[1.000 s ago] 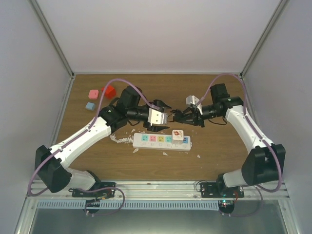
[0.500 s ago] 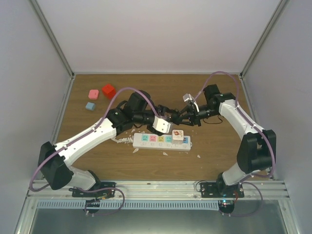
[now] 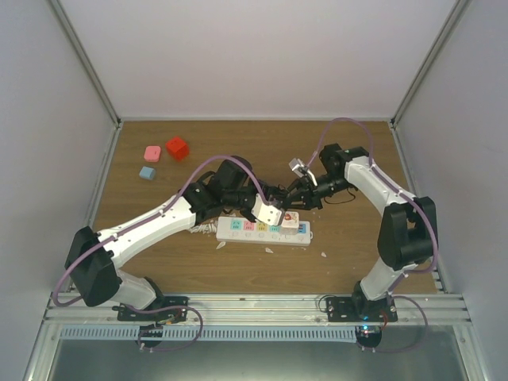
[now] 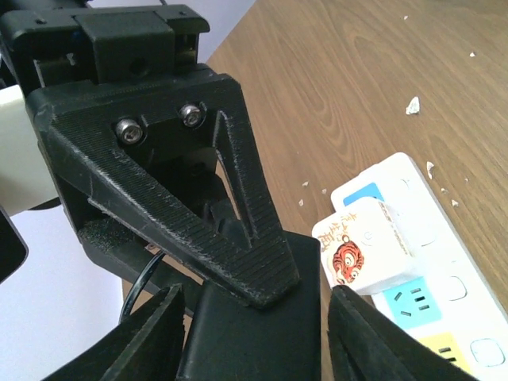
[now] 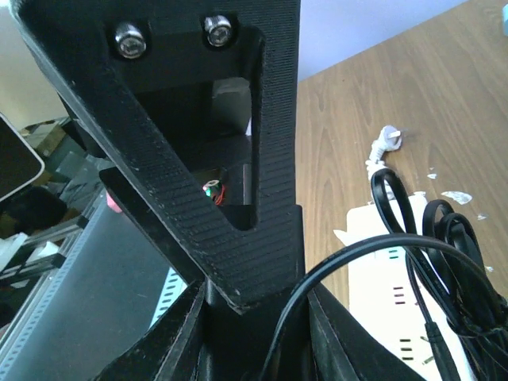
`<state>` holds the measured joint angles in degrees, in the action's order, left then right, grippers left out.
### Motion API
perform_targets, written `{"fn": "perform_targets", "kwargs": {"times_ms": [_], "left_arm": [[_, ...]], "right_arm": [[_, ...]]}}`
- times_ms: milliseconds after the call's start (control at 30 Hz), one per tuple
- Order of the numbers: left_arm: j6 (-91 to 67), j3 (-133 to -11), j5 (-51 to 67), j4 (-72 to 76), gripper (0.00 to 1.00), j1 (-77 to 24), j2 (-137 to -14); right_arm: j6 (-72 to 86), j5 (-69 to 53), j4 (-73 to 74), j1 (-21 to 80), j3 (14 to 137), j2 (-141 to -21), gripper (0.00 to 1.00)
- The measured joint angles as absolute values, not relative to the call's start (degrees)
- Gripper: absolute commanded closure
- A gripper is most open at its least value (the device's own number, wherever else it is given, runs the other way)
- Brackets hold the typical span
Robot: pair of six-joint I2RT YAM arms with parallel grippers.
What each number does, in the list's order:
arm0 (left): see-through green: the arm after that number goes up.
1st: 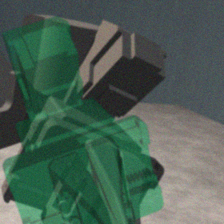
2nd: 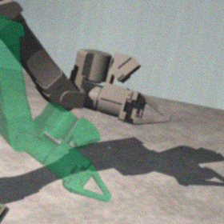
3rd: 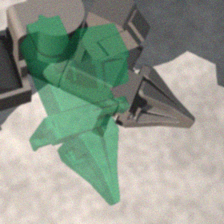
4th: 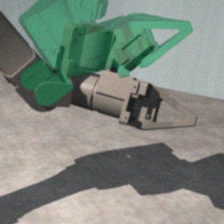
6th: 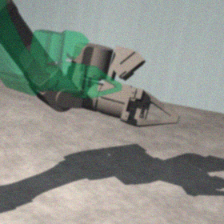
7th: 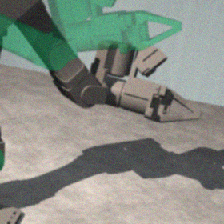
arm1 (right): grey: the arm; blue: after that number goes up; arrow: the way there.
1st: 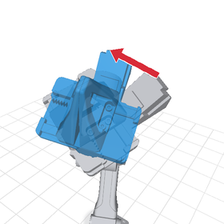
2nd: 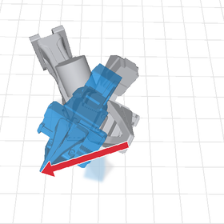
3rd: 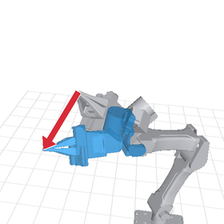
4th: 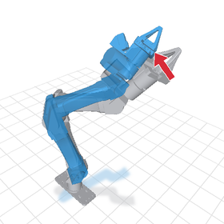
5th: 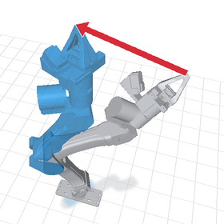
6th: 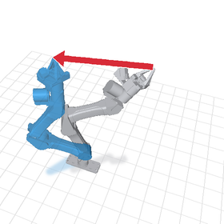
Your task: Pull the plug off the socket
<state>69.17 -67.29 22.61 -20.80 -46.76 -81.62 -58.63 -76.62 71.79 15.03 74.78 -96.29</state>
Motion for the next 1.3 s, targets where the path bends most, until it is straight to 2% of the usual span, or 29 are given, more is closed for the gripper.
{"fn": "perform_targets", "kwargs": {"times_ms": [100, 200, 233, 267, 367, 500, 767, 1000, 1300], "left_arm": [[69.91, -66.61, 21.63, -20.25, 0.6, -46.89, -81.62], [71.29, -66.11, 21.17, -20.32, 0.66, -47.24, -81.6], [71.61, -66.08, 20.99, -20.36, 0.68, -47.29, -81.6], [71.44, -66.06, 20.67, -20.4, 0.7, -47.4, -81.6], [70.3, -66.06, 19.9, -20.78, 0.76, -47.42, -81.6], [67.22, -66.41, 20.43, -22.13, 0.82, -46.22, -81.58], [59.59, -67.26, 24.43, -24.47, 0.83, -38.74, -78.74], [53.17, -68.42, 30.52, -25.61, 0.83, -27.51, -74.22], [48.27, -69.14, 35.77, -26.65, 0.83, -12.73, -72.01]], "right_arm": [[-59.81, -76.55, 73.38, 15.44, 75.0, -97.3, 0.76], [-59.99, -75.92, 74.48, 15.55, 75.0, -97.73, 0.68], [-60.01, -75.81, 74.96, 15.57, 75.0, -97.8, 0.61], [-60.12, -75.79, 75.13, 15.57, 75.0, -97.82, 0.48], [-60.97, -76.84, 75.61, 15.77, 75.35, -97.82, 0.29], [-61.93, -77.36, 75.44, 15.88, 76.16, -97.82, 0.19], [-60.62, -76.97, 72.93, 14.0, 77.23, -97.8, 0.1], [-53.89, -75.31, 64.4, 11.03, 76.86, -94.78, 0.01], [-42.22, -67.64, 44.88, 10.17, 66.28, -82.56, 0.0]]}}
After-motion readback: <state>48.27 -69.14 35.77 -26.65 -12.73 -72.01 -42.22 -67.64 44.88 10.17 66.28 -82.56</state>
